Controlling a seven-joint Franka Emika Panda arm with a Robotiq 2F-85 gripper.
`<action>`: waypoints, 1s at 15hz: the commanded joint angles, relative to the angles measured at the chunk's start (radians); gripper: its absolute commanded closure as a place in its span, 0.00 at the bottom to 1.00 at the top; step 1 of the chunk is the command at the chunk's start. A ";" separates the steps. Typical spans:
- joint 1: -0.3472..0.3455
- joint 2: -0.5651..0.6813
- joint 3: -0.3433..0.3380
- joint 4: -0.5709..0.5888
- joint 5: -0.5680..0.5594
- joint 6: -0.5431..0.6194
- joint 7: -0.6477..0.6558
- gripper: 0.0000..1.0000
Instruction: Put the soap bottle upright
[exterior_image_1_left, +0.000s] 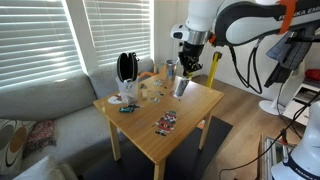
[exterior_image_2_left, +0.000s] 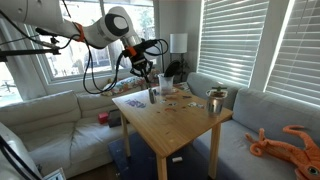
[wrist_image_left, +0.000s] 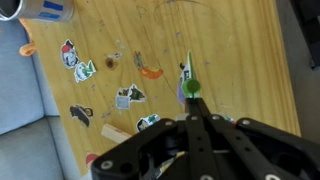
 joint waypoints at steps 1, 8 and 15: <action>-0.020 0.079 -0.011 0.085 0.069 -0.091 -0.073 1.00; -0.054 0.166 -0.008 0.159 0.062 -0.220 -0.079 0.72; -0.033 0.035 0.022 0.131 0.028 -0.078 -0.078 0.25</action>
